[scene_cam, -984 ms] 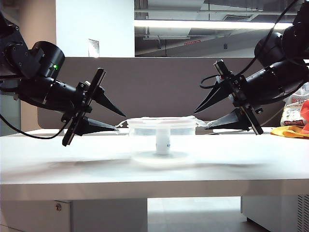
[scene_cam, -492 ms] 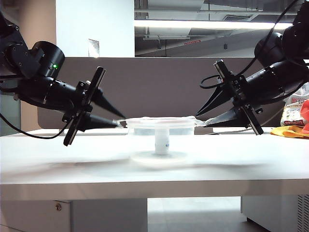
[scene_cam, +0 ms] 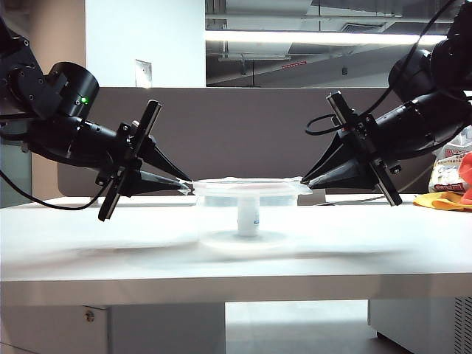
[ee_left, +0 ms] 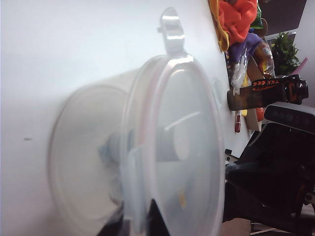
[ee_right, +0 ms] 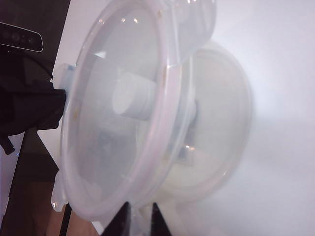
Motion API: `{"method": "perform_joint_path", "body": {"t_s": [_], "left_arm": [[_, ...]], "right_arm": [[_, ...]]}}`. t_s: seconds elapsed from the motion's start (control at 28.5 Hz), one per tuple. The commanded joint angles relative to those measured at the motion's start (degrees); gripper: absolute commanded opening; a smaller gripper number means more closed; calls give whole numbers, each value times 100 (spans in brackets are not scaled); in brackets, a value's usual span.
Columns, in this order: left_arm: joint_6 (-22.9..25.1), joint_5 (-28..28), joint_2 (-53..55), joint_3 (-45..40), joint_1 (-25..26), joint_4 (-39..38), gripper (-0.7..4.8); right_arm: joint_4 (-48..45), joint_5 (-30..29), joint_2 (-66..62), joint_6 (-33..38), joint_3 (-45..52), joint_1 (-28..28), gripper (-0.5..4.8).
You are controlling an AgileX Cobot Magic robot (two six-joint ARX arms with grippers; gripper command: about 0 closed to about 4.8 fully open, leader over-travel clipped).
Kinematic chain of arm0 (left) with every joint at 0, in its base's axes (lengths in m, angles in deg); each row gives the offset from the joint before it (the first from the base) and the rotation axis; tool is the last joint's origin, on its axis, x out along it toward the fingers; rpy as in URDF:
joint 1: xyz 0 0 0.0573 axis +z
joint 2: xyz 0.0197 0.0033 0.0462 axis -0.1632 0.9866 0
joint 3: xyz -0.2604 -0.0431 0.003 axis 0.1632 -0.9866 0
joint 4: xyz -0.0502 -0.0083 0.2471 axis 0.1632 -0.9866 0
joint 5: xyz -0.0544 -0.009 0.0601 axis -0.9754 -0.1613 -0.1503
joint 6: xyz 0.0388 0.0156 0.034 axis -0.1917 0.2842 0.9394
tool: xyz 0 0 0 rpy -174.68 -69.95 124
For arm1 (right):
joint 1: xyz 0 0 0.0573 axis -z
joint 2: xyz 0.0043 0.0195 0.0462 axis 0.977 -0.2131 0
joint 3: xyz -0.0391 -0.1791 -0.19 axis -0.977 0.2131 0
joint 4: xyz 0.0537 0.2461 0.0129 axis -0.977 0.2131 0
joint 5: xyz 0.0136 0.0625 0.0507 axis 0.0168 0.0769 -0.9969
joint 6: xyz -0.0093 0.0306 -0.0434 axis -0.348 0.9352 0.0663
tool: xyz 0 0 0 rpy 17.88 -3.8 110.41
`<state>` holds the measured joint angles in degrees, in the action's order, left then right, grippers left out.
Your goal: Remove the lid of the round box, pick up the small white medicine bottle inside, and place it on the table.
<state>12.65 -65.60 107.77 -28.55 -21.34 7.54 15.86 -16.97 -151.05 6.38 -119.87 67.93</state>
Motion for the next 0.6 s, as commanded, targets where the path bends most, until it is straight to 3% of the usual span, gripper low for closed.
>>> {"method": "perform_joint_path", "body": {"t_s": [0.04,0.14,0.21,0.6], "left_arm": [[63,-101,-9,4,-4,74,47],[68,-188,-11,4,-4,122,43],[68,-240,-11,4,-4,210,-6],[68,-295,-11,4,-4,326,-5]], "right_arm": [[-57,-48,26,-7,-22,0,62],[-57,-48,26,-4,-22,0,62],[-57,-48,26,-4,-22,0,62],[-46,-140,26,-7,-22,2,62]]}}
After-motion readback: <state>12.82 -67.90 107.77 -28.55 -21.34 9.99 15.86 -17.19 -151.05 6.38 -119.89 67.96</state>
